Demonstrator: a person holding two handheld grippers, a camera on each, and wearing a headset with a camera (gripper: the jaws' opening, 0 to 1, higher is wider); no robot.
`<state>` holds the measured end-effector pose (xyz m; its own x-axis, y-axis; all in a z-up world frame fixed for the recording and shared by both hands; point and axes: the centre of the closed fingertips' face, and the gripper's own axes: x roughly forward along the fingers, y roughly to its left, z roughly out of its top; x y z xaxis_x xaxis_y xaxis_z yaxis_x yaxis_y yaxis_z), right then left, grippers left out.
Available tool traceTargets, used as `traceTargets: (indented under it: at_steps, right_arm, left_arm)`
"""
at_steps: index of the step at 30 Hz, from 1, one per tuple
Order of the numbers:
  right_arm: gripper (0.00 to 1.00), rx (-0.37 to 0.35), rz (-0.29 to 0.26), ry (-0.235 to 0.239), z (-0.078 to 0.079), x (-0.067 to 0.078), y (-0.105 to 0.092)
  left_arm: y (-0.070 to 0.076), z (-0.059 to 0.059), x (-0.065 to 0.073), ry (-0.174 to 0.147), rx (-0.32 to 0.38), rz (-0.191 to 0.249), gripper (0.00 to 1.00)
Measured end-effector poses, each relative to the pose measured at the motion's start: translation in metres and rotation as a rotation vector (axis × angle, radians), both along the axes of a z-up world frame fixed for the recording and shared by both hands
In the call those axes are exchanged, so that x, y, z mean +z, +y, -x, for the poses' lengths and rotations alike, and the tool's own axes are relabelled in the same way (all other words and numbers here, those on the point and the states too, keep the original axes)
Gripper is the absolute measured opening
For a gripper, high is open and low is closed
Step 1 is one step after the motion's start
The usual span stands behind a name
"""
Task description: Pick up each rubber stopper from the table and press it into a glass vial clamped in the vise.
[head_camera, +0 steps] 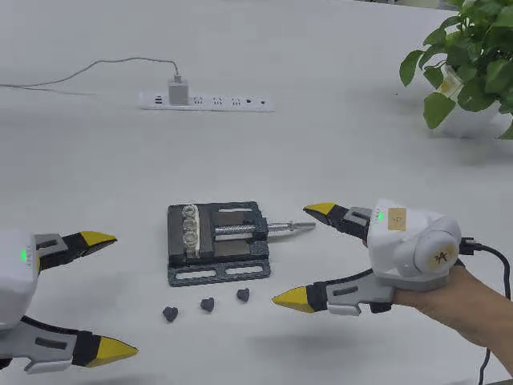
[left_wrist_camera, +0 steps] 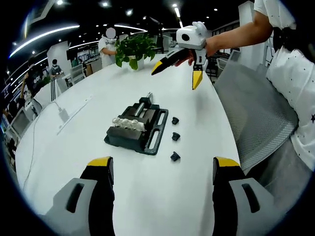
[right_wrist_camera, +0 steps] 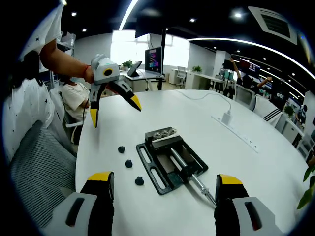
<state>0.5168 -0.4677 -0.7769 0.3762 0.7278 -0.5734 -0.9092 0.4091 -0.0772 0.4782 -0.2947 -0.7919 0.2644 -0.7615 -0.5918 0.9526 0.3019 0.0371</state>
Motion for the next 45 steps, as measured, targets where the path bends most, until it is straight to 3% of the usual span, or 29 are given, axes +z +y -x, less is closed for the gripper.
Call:
traceTargets:
  at_steps: [13,22,36,45]
  right_arm:
    - [0.82,-0.008,-0.006,0.002,0.000,0.001,0.000]
    - [0.81,-0.017,-0.007,0.004,-0.001,0.002,-0.002]
    - [0.80,-0.036,-0.010,0.012,0.002,0.001,-0.006]
    - [0.80,-0.052,-0.008,0.015,0.002,0.000,-0.011]
  left_arm:
    - [-0.012,0.001,-0.016,-0.044,-0.139,-0.103,0.55]
    - [-0.017,0.002,-0.039,-0.051,-0.256,-0.190,0.32]
    - [-0.029,0.008,-0.061,-0.084,-0.426,-0.277,0.15]
    - [-0.033,0.007,-0.063,-0.101,-0.487,-0.285,0.11]
